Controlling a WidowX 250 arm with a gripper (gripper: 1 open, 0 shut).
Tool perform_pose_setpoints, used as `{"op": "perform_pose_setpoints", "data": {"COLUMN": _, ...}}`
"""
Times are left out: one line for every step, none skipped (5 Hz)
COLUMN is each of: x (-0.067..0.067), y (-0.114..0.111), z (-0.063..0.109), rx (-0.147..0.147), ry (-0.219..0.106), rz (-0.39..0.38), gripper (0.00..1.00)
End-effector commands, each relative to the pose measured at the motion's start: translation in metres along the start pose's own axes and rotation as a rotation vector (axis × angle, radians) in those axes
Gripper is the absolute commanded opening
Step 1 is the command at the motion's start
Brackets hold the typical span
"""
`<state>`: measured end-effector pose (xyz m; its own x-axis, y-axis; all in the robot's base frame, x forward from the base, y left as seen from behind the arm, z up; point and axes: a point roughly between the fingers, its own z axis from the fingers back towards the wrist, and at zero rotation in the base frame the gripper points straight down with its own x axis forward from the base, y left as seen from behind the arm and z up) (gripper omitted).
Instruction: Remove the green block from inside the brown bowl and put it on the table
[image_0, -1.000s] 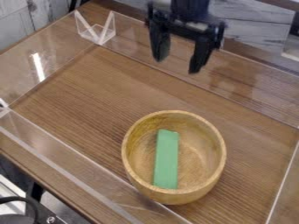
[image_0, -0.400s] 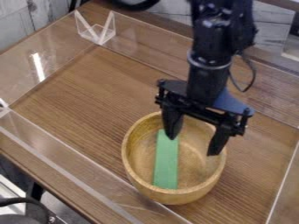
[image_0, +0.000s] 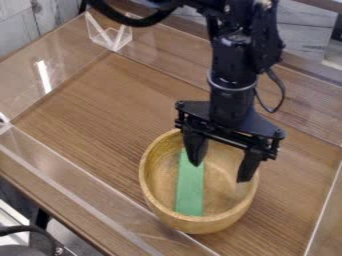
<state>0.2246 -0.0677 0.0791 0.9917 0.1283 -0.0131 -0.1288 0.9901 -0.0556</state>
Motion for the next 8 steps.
{"op": "perform_pose_setpoints", "data": {"x": 0.006, "y": 0.003, "z": -0.006, "rx": -0.013, "ry": -0.019, "rz": 0.009, "gripper": 1.0}}
{"op": "perform_pose_setpoints", "data": {"x": 0.008, "y": 0.007, "z": -0.018, "rx": -0.025, "ry": -0.022, "rz": 0.02, "gripper": 1.0}}
{"op": "perform_pose_setpoints", "data": {"x": 0.007, "y": 0.008, "z": -0.012, "rx": -0.034, "ry": -0.029, "rz": 0.032, "gripper": 1.0}}
{"op": "perform_pose_setpoints", "data": {"x": 0.005, "y": 0.008, "z": -0.006, "rx": -0.041, "ry": -0.033, "rz": 0.042, "gripper": 1.0}}
{"op": "perform_pose_setpoints", "data": {"x": 0.001, "y": 0.005, "z": -0.013, "rx": -0.047, "ry": -0.035, "rz": 0.068, "gripper": 1.0}}
{"op": "perform_pose_setpoints", "data": {"x": -0.003, "y": 0.002, "z": -0.018, "rx": -0.054, "ry": -0.044, "rz": 0.098, "gripper": 1.0}}
{"op": "perform_pose_setpoints", "data": {"x": -0.014, "y": 0.011, "z": -0.021, "rx": -0.058, "ry": -0.043, "rz": 0.017, "gripper": 1.0}}
{"op": "perform_pose_setpoints", "data": {"x": -0.024, "y": 0.019, "z": -0.022, "rx": -0.066, "ry": -0.039, "rz": -0.065, "gripper": 1.0}}
